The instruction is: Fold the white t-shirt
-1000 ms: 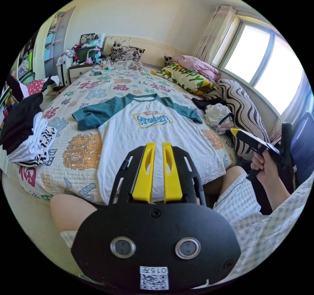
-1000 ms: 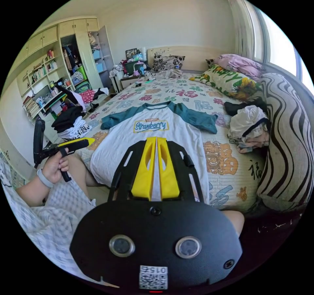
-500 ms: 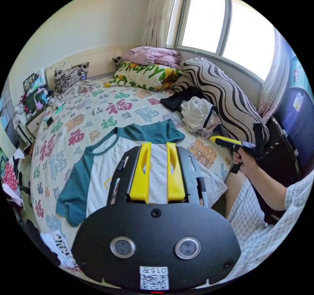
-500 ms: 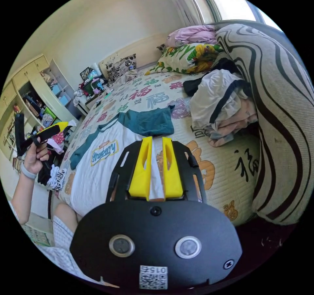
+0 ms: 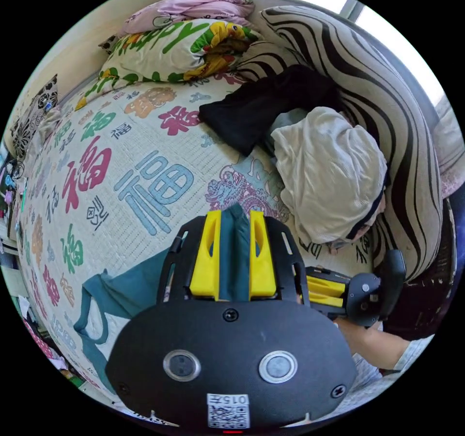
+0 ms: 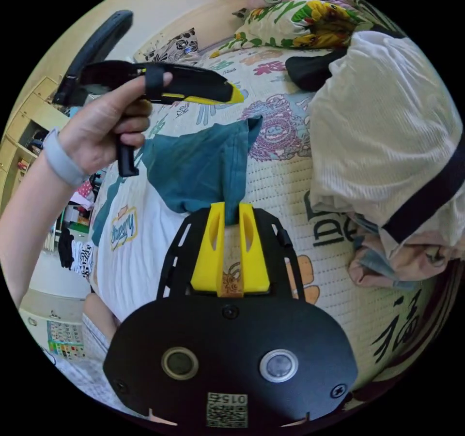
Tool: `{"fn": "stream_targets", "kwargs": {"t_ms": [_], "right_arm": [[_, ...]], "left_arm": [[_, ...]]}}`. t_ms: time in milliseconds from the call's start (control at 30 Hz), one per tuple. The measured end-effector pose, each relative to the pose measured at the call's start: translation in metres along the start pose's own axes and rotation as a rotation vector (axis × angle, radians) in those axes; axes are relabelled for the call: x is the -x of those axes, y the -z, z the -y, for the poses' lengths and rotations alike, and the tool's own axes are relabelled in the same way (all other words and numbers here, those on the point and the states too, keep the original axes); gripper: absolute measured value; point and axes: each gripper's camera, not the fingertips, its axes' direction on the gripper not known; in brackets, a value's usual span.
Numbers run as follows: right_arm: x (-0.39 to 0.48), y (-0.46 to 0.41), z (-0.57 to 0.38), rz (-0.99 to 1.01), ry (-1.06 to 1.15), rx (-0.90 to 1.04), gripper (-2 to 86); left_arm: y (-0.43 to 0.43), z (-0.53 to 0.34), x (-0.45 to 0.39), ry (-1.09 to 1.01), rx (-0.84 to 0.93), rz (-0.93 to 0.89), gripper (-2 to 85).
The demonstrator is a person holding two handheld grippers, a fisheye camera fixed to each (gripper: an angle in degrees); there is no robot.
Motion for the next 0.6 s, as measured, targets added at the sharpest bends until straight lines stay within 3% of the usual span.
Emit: {"fn": "stream_targets", "kwargs": {"t_ms": [167, 300, 400, 600], "right_arm": [[-0.019, 0.0, -0.008, 0.054, -0.008, -0.039, 2.7], [-0.023, -0.005, -0.012, 0.048, 0.007, -0.055, 1.3], [-0.022, -0.008, -0.009, 0.018, 0.022, -0.06, 0.6], [0.014, 0.014, -0.008, -0.011, 0.185, -0.173, 0.0]], "left_arm": [[-0.073, 0.029, 0.004, 0.026, 0.119, -0.01, 8.0], [-0.083, 0.027, 0.007, -0.022, 0.114, 0.029, 4.6], [-0.064, 0.014, 0.026, -0.006, 0.02, -0.024, 1.7], [0.047, -0.087, 0.105, 0.081, -0.422, -0.201, 0.5]]}}
